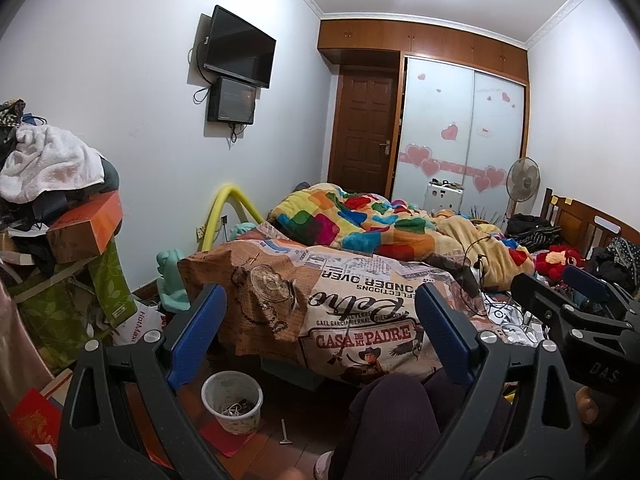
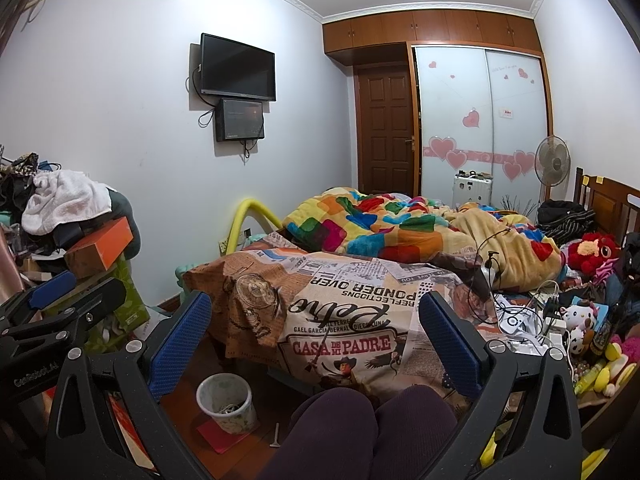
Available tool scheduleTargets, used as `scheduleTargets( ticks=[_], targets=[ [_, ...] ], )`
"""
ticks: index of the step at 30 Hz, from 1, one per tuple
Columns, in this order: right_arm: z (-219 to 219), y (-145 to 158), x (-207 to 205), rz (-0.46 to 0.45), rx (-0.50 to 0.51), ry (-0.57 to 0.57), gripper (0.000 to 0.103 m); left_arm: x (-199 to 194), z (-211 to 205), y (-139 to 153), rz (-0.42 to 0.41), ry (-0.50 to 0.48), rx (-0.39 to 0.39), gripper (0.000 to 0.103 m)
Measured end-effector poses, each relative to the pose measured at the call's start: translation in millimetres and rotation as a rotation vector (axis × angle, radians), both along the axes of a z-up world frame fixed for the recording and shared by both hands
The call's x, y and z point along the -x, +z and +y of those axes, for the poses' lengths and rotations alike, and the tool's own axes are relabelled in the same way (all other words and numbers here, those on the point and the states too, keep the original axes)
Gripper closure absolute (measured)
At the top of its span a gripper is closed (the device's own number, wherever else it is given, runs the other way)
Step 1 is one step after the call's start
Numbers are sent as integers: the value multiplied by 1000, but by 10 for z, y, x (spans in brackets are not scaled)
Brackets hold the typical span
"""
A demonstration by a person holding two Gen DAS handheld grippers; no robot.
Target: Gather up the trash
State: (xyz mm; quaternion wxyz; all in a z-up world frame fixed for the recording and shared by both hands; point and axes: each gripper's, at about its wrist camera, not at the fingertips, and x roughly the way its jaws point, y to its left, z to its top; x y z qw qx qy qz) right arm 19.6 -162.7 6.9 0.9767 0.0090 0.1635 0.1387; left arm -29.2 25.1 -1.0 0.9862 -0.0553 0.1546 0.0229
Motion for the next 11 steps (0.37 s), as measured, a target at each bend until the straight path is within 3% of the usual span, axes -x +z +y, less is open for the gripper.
scheduleTargets(
  ticks=[11],
  targets=[
    [-24,-20,-33,12,3,3,0,-55,-24,16,9,2,-2,8]
  ],
)
